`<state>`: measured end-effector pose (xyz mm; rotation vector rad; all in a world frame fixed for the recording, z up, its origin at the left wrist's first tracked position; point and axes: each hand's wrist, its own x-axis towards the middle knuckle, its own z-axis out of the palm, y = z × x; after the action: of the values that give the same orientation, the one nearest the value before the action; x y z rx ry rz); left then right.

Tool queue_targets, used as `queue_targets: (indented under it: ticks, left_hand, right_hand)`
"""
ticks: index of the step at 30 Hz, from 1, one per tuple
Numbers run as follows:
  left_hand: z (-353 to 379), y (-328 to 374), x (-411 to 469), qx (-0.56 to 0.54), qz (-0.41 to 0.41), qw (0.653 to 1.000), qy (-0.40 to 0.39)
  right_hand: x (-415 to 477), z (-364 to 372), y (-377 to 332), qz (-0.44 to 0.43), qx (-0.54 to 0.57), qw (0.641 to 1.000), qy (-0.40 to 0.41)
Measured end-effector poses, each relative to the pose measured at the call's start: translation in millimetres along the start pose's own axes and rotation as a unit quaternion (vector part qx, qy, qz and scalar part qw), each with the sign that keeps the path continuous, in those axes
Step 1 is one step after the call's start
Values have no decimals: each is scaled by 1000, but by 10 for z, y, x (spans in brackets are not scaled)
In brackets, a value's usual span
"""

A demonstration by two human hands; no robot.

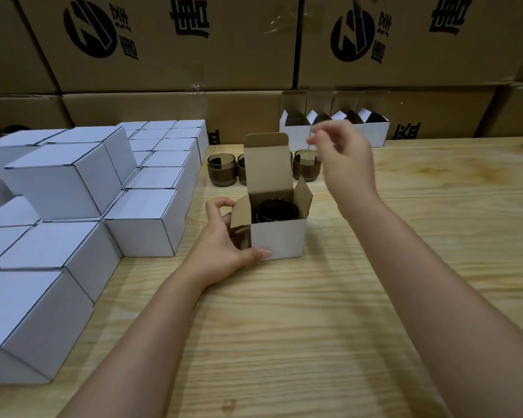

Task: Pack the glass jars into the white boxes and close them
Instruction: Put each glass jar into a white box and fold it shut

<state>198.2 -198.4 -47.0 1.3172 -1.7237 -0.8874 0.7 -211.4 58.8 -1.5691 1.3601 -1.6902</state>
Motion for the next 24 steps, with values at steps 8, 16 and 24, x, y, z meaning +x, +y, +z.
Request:
queue_targets:
  ticks: [8,16,24]
  left_hand:
    - [1,-14,-11,0,11,1000,7]
    - [20,-1,-31,-5,53,999,7]
    - [15,122,-88,28,89,995,-30]
  right_hand:
    - [-511,218,739,220,241,937,-126]
    - [-446,235,773,178,252,939,-152]
    - [-465,196,705,147,272,930,-200]
